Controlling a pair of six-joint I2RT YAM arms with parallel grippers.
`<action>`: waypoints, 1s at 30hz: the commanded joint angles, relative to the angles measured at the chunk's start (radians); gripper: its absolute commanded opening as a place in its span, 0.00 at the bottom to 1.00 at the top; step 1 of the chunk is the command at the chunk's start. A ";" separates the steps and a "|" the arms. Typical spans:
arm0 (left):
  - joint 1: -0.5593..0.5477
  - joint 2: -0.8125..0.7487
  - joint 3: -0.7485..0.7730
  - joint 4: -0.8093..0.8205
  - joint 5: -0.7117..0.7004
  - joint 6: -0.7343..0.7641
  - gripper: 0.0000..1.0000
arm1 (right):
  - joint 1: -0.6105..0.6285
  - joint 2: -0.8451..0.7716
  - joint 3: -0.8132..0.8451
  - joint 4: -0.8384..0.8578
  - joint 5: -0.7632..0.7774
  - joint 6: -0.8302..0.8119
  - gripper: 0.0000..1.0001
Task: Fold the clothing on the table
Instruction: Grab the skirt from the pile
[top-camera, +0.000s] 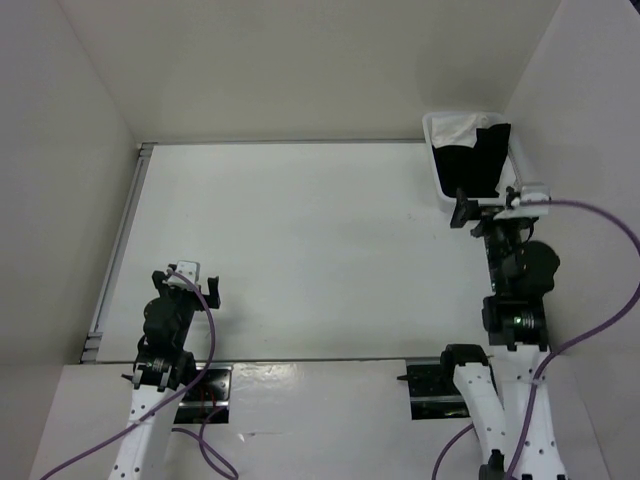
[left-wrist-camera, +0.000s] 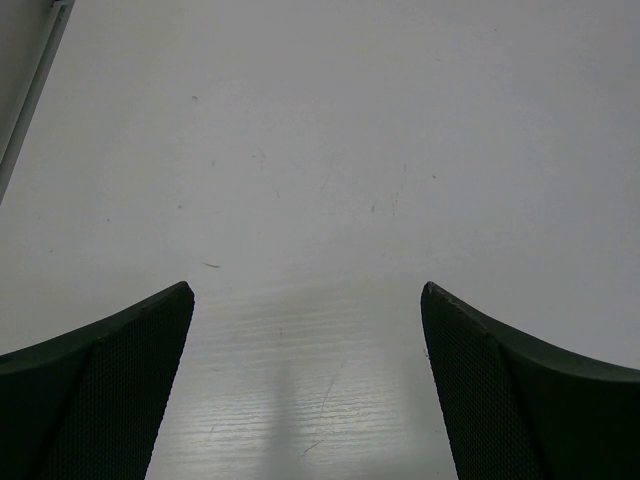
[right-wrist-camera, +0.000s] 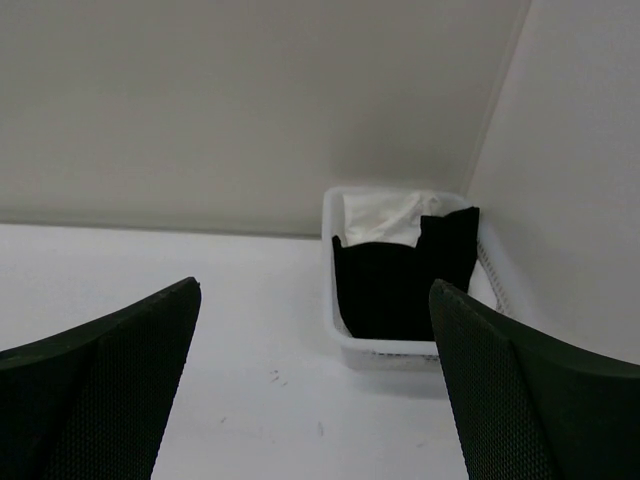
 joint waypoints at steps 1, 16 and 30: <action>-0.004 -0.140 -0.030 0.028 -0.010 -0.012 1.00 | -0.014 0.194 0.228 -0.204 0.092 -0.044 0.99; -0.004 -0.140 -0.030 0.028 -0.010 -0.012 1.00 | -0.150 0.791 0.635 -0.423 -0.031 -0.079 0.99; -0.004 -0.140 -0.030 0.028 -0.010 -0.012 1.00 | -0.202 1.331 0.931 -0.326 0.066 -0.069 0.95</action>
